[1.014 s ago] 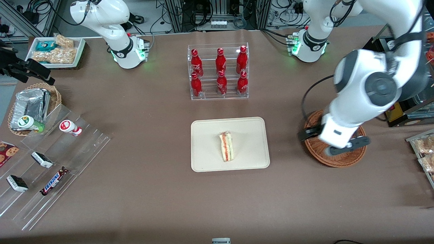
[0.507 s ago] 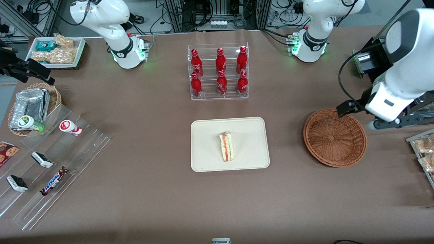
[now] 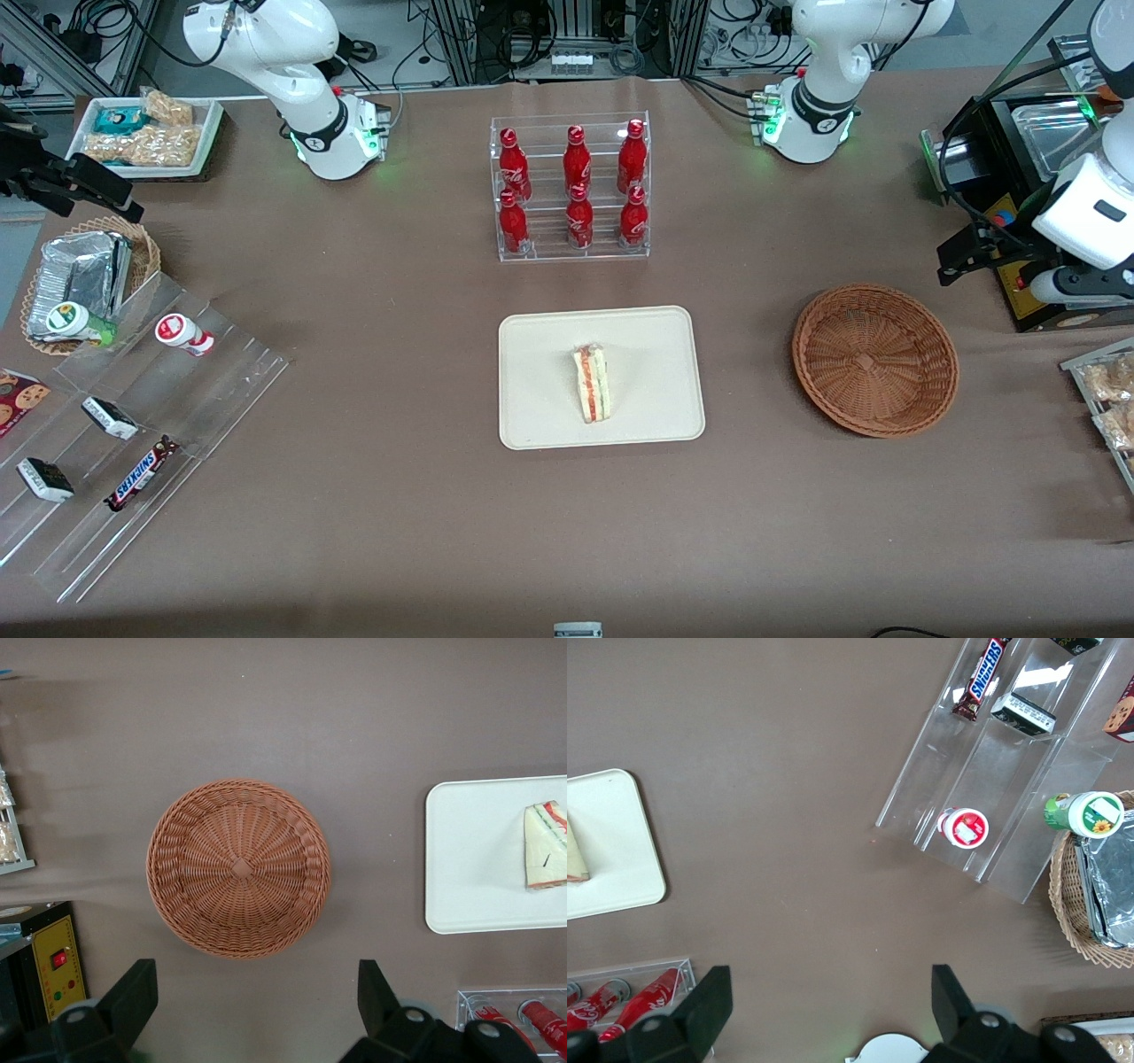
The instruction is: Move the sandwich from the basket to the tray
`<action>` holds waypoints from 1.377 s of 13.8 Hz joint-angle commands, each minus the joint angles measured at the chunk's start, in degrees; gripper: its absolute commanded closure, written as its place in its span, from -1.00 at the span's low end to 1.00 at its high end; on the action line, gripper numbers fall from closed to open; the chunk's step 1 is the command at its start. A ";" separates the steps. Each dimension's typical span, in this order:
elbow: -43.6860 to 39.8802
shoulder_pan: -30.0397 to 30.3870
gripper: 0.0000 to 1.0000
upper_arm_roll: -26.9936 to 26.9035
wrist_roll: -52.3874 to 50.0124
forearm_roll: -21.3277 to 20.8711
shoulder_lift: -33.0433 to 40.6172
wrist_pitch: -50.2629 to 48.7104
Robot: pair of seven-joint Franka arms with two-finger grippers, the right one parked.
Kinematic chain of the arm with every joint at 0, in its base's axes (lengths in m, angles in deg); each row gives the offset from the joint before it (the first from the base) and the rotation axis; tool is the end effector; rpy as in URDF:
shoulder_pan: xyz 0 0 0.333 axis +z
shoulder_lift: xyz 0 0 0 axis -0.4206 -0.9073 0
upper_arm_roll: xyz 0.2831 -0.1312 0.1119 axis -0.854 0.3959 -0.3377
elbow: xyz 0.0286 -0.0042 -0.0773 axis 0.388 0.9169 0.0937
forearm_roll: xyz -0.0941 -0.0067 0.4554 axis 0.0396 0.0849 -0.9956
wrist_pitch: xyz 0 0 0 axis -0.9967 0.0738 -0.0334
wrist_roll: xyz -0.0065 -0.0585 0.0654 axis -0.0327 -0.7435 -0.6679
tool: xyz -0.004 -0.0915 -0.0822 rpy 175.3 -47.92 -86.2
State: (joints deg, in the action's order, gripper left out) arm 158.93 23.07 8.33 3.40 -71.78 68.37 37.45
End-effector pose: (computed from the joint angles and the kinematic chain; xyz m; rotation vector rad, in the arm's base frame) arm 0.6382 -0.0475 0.6175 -3.1331 0.0279 -0.0032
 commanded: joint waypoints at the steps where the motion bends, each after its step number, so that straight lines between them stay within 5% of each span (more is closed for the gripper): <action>1: -2.86 -1.28 -1.00 -0.86 0.67 0.66 -1.09 -3.95; 6: -2.60 -1.10 -1.00 -0.68 -0.99 3.73 -1.53 -5.37; 19: -2.25 -1.10 -1.00 -0.68 -0.38 3.21 -1.62 -3.88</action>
State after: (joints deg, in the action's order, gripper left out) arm 158.01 22.45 8.03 3.07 -69.06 67.50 33.76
